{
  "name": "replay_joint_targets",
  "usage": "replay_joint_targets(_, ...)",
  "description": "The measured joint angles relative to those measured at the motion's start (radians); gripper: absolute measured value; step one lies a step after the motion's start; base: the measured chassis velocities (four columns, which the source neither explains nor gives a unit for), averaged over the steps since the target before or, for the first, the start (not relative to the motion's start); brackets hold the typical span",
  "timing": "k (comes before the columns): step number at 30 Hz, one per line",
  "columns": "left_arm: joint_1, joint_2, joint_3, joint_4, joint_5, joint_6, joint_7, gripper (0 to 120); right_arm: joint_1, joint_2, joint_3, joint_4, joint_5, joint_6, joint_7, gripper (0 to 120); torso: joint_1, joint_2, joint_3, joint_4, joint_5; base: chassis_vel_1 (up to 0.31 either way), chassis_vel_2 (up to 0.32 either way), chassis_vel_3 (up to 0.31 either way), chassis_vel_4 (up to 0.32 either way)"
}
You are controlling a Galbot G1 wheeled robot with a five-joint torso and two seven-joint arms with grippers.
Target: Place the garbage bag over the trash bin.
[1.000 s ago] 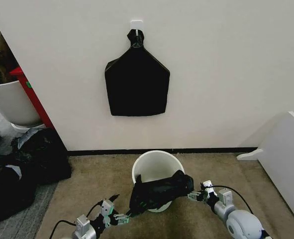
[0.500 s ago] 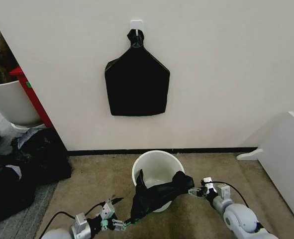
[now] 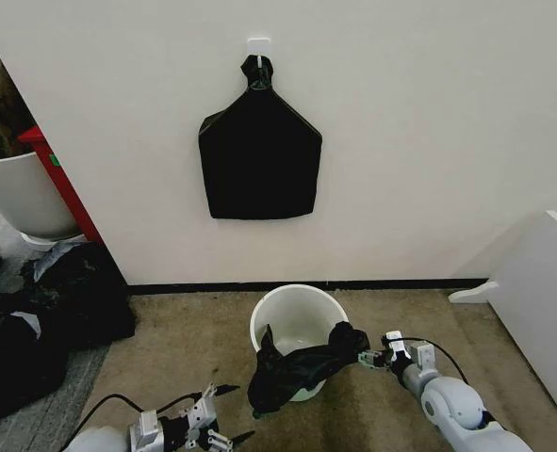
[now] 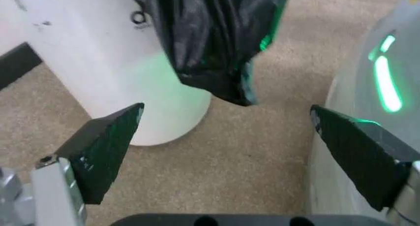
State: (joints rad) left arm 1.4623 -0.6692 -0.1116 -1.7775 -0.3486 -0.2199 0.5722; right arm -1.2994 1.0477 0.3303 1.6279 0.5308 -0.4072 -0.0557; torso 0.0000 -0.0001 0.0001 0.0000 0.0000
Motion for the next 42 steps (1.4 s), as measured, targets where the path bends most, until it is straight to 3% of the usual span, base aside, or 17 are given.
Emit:
replay_joint_targets(7,0.023,-0.037,-0.024,-0.043,-0.083,0.003,-0.102,100,-0.049,-0.016,0.013,0.069,0.001,-0.005,-0.003,100,0.000,0.000,0.000,0.0000,-0.0002,0.000,0.000,0.000,0.000)
replay_joint_targets(18,0.080,-0.045,-0.103,-0.175,-0.120,0.045,-0.118,100,-0.083,-0.030,0.028,0.129,0.000,-0.006,0.001,100,0.000,0.000,0.000,0.0001,0.0001,0.000,0.000,0.000,0.000)
replay_joint_targets(30,0.024,-0.067,-0.043,-0.123,-0.068,0.097,-0.176,100,-0.096,-0.020,0.038,0.150,0.007,-0.003,0.008,100,0.000,0.000,0.000,-0.0001,0.0001,0.000,0.000,0.000,0.000)
replay_joint_targets(42,0.001,-0.119,-0.031,-0.082,-0.061,0.097,-0.401,100,-0.107,-0.007,0.035,0.164,0.005,-0.001,0.008,100,0.000,0.000,0.000,0.0000,0.0000,0.000,0.000,0.000,0.000)
